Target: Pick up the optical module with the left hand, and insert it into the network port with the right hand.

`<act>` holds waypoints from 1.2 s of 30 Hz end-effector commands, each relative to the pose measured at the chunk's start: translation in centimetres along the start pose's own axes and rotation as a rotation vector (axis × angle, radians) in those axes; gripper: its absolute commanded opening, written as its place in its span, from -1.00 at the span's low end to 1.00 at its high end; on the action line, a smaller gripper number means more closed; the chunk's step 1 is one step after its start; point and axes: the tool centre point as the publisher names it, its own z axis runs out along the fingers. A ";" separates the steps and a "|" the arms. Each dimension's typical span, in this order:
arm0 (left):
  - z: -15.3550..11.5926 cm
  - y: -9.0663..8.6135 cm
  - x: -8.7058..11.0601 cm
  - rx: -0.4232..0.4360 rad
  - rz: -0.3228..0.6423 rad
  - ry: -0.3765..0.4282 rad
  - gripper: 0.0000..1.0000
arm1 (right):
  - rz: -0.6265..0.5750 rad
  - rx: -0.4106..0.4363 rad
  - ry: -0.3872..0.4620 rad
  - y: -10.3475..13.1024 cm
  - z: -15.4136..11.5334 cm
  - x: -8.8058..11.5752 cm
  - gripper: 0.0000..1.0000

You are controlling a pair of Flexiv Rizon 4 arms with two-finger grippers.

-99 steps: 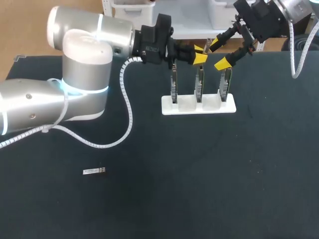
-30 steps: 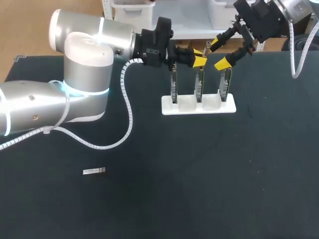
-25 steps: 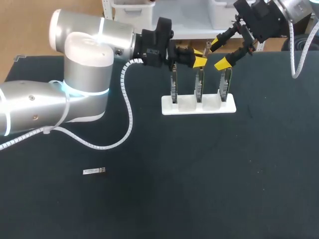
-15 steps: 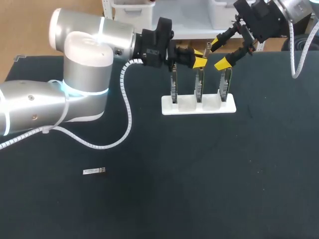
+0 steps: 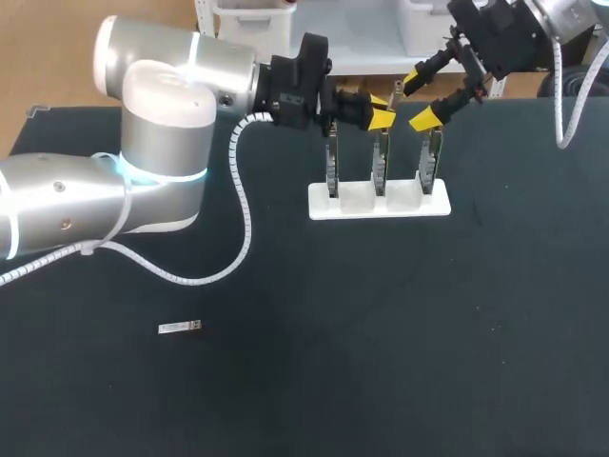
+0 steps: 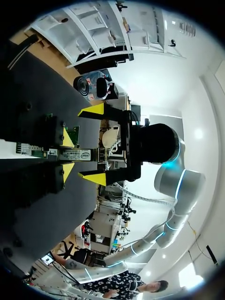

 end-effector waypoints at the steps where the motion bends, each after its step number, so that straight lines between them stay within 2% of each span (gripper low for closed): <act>1: 0.0 0.0 0.0 0.002 0.001 0.001 -1.00 | -0.002 0.030 0.008 0.9 -0.8 -0.1 1.00; 7: 0.0 0.0 0.0 0.002 0.001 0.001 -1.00 | -0.018 0.061 -0.028 1.1 -1.7 -1.0 1.00; 13: 0.0 0.0 0.0 0.002 0.001 0.001 -1.00 | -0.041 0.056 -0.046 1.6 -2.0 -1.8 1.00; 36: 0.0 0.0 0.0 0.002 0.001 0.001 -1.00 | -0.102 0.008 -0.103 1.9 -1.0 -4.0 1.00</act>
